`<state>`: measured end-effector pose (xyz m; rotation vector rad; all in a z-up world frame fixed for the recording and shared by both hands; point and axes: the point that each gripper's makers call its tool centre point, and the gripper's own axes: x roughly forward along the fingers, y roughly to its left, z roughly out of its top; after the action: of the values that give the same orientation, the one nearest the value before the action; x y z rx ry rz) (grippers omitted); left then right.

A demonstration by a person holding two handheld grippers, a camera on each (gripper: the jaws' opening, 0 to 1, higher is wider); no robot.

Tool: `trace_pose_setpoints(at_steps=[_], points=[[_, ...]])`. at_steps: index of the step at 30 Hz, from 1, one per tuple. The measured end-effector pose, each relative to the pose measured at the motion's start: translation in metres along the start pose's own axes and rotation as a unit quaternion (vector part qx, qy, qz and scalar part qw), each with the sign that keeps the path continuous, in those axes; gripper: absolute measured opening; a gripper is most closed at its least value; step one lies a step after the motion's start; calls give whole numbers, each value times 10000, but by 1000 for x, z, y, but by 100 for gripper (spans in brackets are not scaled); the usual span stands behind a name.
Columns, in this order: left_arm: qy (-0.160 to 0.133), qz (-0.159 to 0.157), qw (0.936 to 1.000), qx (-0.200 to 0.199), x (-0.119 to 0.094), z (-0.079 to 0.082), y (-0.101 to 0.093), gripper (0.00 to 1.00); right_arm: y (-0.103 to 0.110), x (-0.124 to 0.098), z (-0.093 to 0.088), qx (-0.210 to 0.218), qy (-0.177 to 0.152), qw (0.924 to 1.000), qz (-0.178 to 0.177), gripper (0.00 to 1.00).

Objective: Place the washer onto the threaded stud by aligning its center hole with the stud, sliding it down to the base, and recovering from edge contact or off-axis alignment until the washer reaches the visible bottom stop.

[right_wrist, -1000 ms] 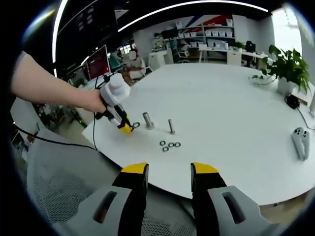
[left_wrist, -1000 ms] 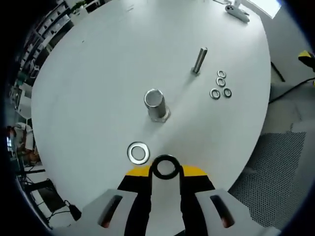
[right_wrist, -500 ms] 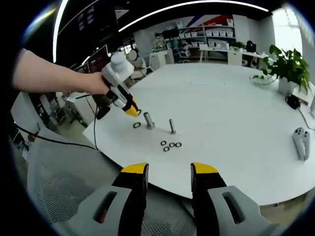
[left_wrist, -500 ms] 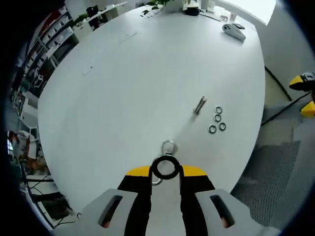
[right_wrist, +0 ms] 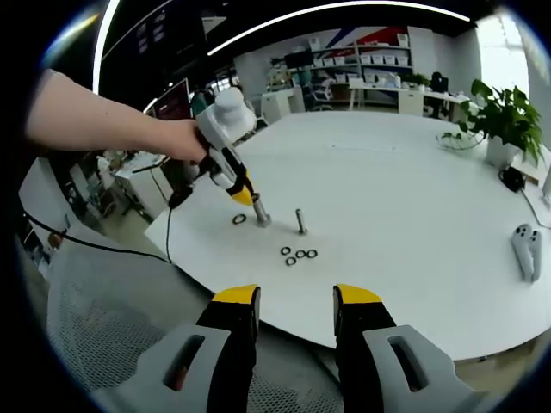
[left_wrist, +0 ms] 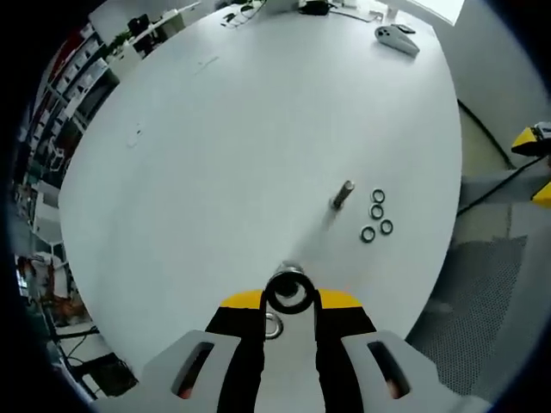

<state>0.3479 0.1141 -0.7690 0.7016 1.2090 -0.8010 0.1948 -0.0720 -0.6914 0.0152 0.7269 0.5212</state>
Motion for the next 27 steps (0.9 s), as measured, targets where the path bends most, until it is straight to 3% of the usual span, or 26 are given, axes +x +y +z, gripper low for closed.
trace_pose_setpoints(at_steps=[12,27], points=[[116,-6,9999,93,12,0,4,19,0,0,1,-4,-27,10000,-10,36],[508,-37,9987,54,50,-10,1,19,-2,0,0,-9,-7,10000,-61,35]])
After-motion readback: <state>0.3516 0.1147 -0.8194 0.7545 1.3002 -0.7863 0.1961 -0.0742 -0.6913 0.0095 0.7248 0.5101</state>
